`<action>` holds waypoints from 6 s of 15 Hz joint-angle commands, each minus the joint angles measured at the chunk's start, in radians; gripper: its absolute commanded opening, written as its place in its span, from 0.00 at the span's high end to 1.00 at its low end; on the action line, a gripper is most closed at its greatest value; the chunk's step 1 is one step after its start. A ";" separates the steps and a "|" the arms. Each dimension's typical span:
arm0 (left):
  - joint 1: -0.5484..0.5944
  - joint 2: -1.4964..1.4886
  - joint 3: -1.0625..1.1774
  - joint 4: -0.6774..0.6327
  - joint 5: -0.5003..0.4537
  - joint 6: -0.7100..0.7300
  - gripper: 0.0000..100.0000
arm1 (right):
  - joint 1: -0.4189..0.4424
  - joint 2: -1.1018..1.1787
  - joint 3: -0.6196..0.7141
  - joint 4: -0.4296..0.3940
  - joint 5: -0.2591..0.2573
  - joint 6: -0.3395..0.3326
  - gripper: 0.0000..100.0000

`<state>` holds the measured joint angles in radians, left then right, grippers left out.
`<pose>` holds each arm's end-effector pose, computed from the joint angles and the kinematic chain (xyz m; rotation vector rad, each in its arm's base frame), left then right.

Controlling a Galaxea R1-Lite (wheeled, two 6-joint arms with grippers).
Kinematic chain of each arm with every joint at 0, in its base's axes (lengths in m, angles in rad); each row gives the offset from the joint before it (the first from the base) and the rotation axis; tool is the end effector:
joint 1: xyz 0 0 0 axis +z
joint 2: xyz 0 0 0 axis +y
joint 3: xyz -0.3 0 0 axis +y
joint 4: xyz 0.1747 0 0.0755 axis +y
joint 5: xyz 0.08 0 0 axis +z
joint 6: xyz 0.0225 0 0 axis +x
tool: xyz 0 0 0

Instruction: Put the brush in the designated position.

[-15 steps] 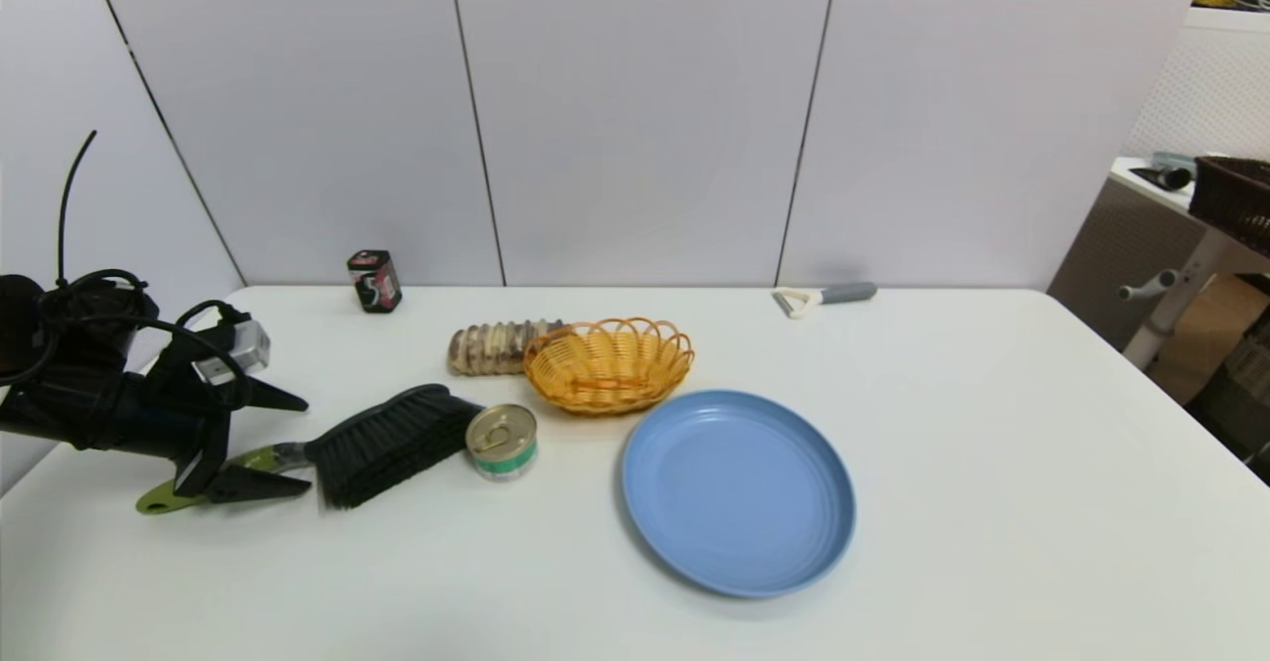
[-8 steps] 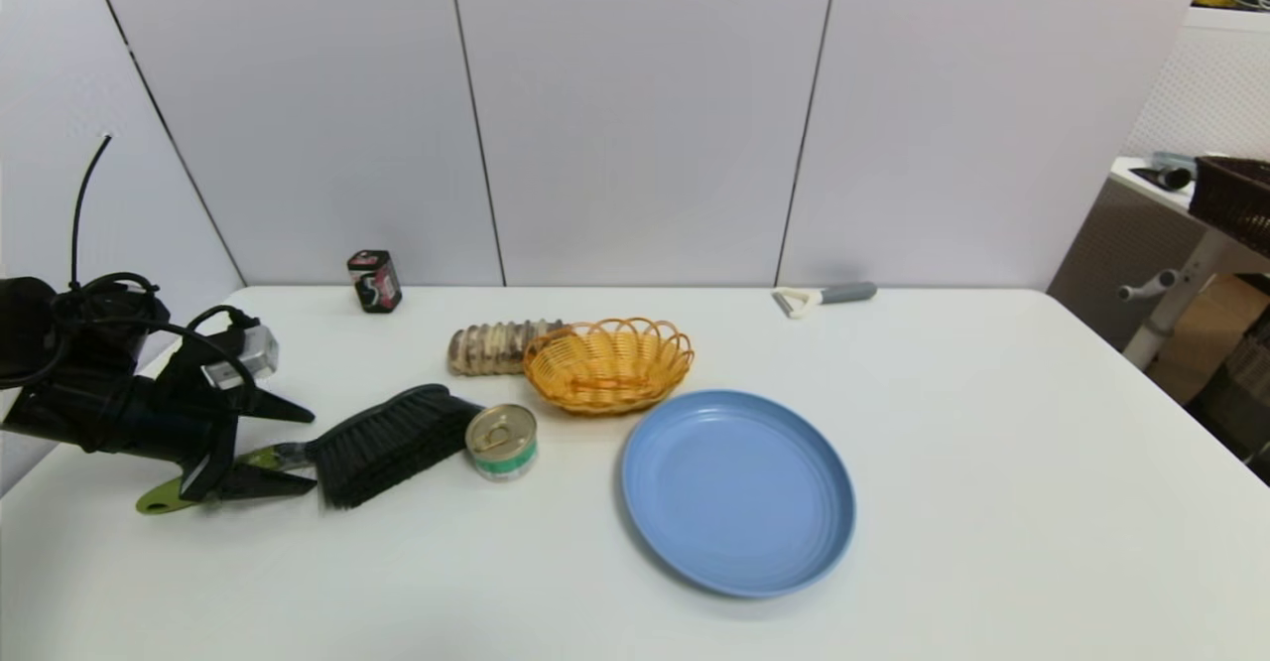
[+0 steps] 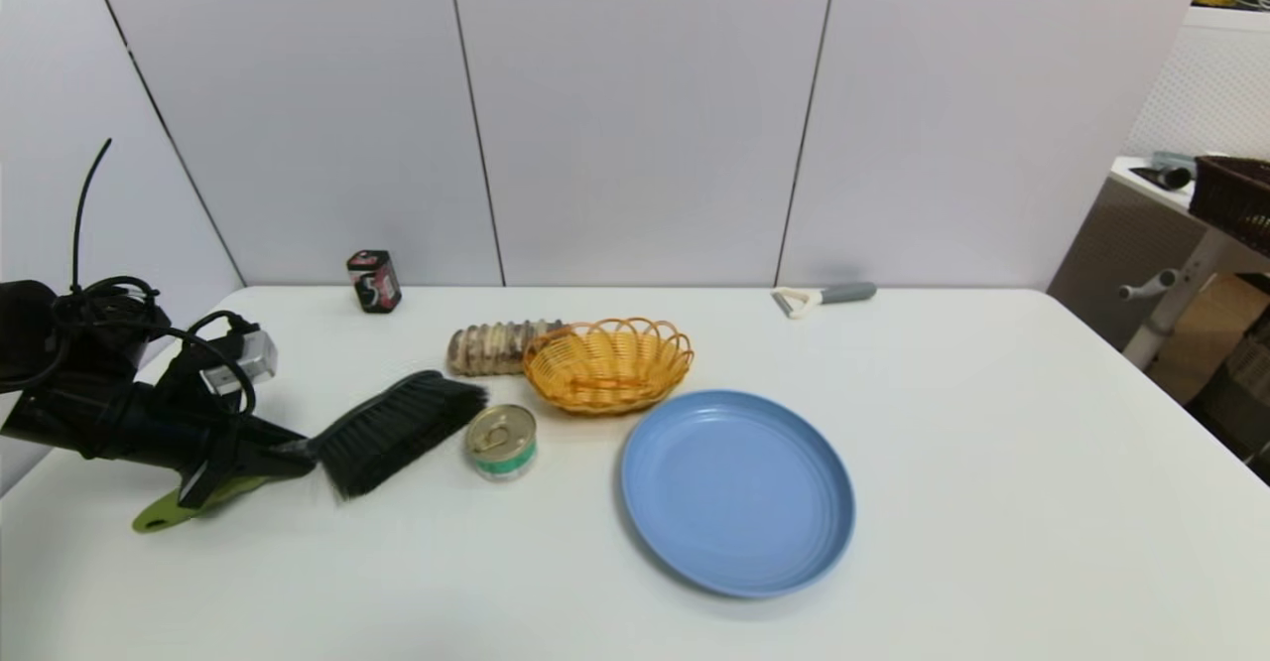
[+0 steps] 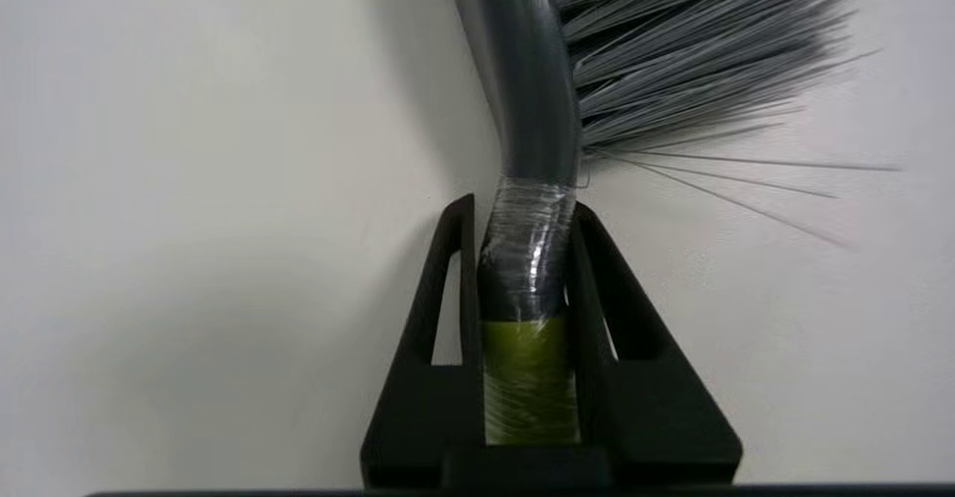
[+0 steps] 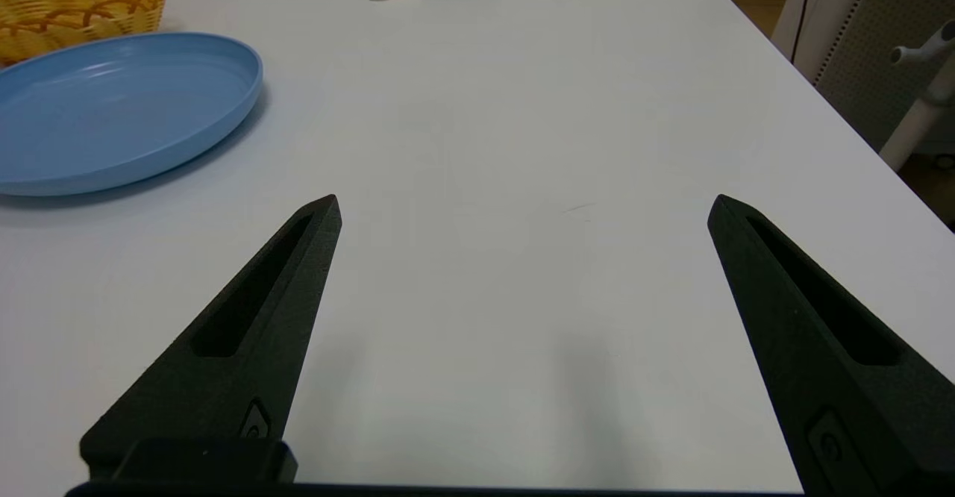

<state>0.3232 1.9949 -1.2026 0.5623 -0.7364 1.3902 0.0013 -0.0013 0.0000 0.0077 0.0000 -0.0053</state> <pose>0.3088 0.0875 0.1076 0.5283 0.6741 -1.0105 -0.0229 0.0000 0.0747 -0.0053 0.0064 0.0013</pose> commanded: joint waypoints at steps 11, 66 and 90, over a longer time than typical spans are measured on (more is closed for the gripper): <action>-0.024 -0.234 -0.282 0.093 -0.063 -0.289 1.00 | 0.000 0.001 0.002 0.000 0.000 -0.001 0.00; -1.530 0.357 -0.522 -0.745 1.014 -2.107 1.00 | 0.000 0.001 0.002 0.000 0.000 -0.001 0.00; -1.544 0.401 -0.555 -0.723 1.083 -2.007 0.00 | 0.000 0.001 0.002 0.000 0.000 -0.001 0.00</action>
<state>-1.2213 2.4462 -1.7606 -0.1691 0.3102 -0.6306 0.0013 -0.0013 0.0000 0.0072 0.0000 -0.0053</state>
